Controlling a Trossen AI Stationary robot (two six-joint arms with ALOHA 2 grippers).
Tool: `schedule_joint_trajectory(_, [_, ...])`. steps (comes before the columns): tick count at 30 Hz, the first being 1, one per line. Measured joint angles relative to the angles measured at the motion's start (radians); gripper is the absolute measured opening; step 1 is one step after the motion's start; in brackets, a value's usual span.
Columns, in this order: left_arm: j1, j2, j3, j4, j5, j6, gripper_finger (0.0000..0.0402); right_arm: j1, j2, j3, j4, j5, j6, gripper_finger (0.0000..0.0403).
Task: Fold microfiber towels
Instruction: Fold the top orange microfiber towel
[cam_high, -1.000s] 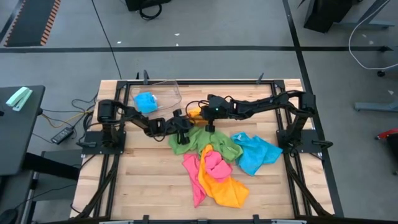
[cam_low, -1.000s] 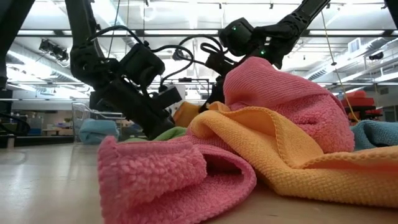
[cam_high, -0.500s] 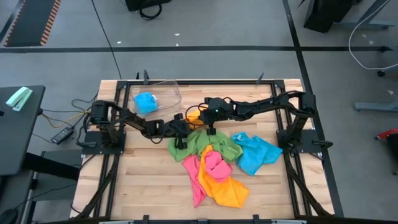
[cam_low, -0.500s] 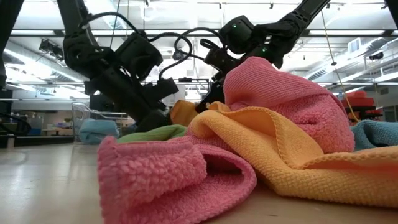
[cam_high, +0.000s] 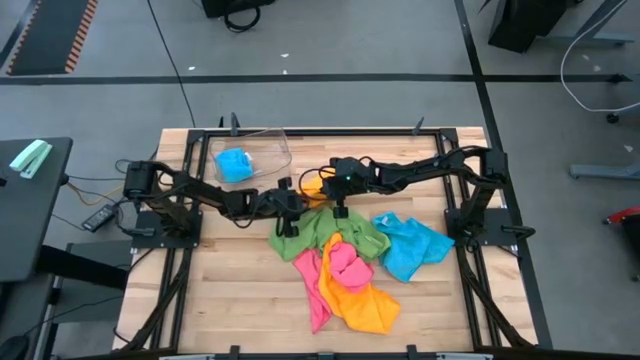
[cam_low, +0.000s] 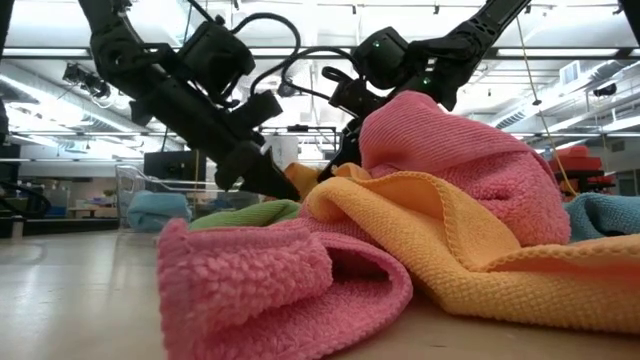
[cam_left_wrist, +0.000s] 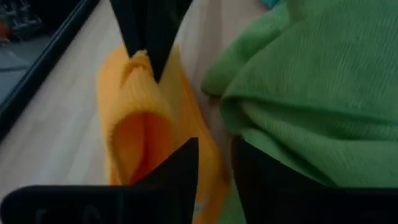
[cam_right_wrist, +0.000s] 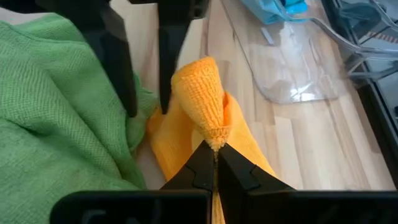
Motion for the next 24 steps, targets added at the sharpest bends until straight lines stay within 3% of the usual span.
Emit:
schedule_joint_trajectory(4, [-0.028, -0.005, 0.000, 0.037, -0.065, 0.053, 0.0115, 0.000, 0.000, 0.000, 0.000, 0.000, 0.000, 0.0015])
schedule_joint_trajectory(11, [-0.112, -0.012, 0.000, 0.106, -0.325, 0.180, 0.0132, 0.000, 0.000, 0.000, -0.001, 0.001, 0.002, 0.0015])
schedule_joint_trajectory(21, [-0.088, -0.012, 0.000, 0.138, -0.371, 0.172, 0.0223, -0.001, 0.000, 0.000, -0.003, 0.001, 0.003, 0.0015])
schedule_joint_trajectory(24, [-0.047, -0.012, 0.000, 0.139, -0.305, 0.130, 0.0249, -0.001, 0.000, 0.000, -0.002, 0.002, 0.000, 0.0015])
